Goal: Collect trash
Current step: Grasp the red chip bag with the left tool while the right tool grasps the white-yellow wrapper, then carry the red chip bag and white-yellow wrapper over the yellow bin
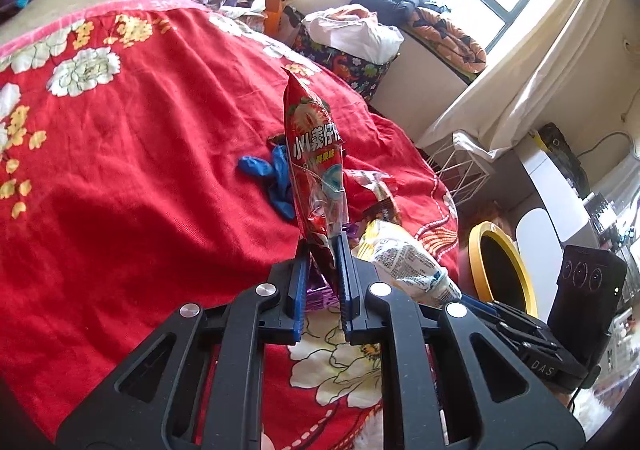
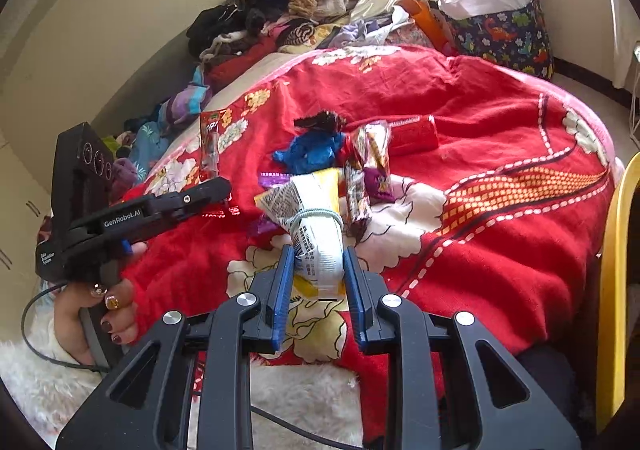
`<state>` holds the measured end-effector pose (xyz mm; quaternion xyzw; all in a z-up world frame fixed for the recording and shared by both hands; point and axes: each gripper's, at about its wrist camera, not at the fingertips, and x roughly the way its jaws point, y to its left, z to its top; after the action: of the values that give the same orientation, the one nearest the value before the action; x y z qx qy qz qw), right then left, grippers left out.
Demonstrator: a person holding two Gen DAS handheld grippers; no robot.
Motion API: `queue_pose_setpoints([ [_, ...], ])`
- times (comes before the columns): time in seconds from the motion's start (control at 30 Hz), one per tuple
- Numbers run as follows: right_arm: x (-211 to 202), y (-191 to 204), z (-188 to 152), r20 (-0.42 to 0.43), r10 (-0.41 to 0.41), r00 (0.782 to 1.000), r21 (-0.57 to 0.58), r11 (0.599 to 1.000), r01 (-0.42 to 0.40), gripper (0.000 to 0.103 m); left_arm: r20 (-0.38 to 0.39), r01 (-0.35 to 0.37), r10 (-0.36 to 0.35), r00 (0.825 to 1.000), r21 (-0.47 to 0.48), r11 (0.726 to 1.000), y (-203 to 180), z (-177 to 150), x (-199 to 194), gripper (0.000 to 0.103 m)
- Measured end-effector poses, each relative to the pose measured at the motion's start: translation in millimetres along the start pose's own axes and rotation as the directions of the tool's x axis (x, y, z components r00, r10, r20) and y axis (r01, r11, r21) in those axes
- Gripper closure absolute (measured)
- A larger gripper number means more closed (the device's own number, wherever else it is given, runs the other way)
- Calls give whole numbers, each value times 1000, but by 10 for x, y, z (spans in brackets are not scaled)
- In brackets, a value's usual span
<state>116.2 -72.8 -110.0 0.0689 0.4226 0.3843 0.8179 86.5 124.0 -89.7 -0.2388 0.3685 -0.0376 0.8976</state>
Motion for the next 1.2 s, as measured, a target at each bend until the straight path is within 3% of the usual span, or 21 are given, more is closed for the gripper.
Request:
queue_pose_setpoints([
  [0.33, -215, 88, 48, 42, -47, 998, -66, 997, 50, 80, 10, 12, -13, 1000, 45, 999, -201, 16, -62, 95],
  [0.47, -141, 27, -27, -8, -91, 996, -77, 993, 90, 80, 7, 19, -19, 1000, 63, 998, -254, 5, -61, 95],
  [0.63, 21, -161, -147, -79, -61, 995, -17, 998, 60, 80, 2, 26, -26, 1000, 69, 997, -281, -7, -51, 95],
  [0.77, 106, -191, -160, -90, -30, 995, 6, 1000, 31, 74, -5, 30, -30, 1000, 69, 997, -287, -15, -36, 95],
  [0.97, 317, -160, -123, -126, -47, 991, -11, 999, 46, 62, -11, 26, -26, 1000, 80, 996, -324, -22, -12, 95],
  [1.1, 270, -152, -88, -88, -7, 996, -10, 1000, 6, 73, -8, 23, -22, 1000, 88, 996, -355, -22, -24, 95],
  [1.2, 129, -117, -44, -34, 17, 999, -17, 1000, -18, 74, -1, 21, -21, 1000, 98, 995, -402, -4, -38, 95],
])
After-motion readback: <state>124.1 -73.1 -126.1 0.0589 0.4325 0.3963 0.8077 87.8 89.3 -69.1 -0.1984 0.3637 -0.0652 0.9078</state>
